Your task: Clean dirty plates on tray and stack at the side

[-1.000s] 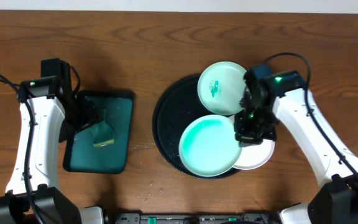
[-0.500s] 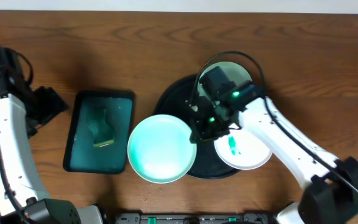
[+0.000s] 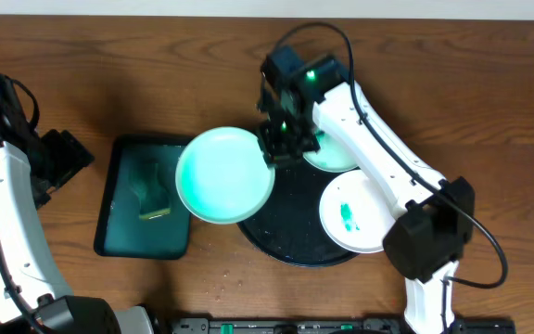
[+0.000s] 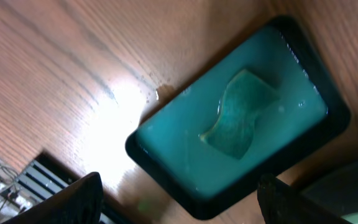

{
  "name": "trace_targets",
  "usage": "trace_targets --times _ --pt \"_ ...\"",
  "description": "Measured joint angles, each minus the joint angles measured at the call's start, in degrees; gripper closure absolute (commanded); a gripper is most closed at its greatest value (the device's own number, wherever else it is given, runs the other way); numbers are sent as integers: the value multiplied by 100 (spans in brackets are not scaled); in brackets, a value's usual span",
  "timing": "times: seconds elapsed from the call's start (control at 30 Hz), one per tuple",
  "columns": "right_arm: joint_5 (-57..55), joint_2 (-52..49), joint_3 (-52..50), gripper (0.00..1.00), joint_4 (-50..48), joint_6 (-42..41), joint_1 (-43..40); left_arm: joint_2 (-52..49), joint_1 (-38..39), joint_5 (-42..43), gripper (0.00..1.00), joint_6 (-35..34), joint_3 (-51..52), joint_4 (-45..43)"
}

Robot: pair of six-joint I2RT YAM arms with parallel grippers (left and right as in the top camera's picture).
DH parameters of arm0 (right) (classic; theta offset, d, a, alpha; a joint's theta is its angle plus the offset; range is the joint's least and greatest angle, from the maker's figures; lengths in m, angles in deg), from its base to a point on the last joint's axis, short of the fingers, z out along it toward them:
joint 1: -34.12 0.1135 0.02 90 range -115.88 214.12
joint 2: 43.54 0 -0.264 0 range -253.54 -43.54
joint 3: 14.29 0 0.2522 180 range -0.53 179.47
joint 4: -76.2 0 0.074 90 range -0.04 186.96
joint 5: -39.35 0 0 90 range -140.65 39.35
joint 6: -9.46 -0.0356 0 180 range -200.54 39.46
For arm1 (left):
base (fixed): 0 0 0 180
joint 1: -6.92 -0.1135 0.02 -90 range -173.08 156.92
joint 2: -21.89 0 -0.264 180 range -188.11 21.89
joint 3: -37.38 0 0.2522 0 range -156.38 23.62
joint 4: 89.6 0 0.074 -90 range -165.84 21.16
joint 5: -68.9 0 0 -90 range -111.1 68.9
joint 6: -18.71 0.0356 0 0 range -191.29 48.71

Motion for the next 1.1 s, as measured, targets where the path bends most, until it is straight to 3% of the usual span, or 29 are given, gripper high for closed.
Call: trace_targets --times 0.07,0.27,0.73,1.1 --pt "-190 -330 772 98 33 42 22 0 -11 2 20 -2 0 -153" --pt "-756 -933 1451 99 -407 103 258 0 -271 2 20 -15 0 -227" --pt "-1996 -1248 1471 98 -1950 79 1327 -24 -509 116 20 -15 0 -184" --pt "-4291 -1248 1475 98 -2465 881 2253 -164 -509 136 20 -15 0 -181"
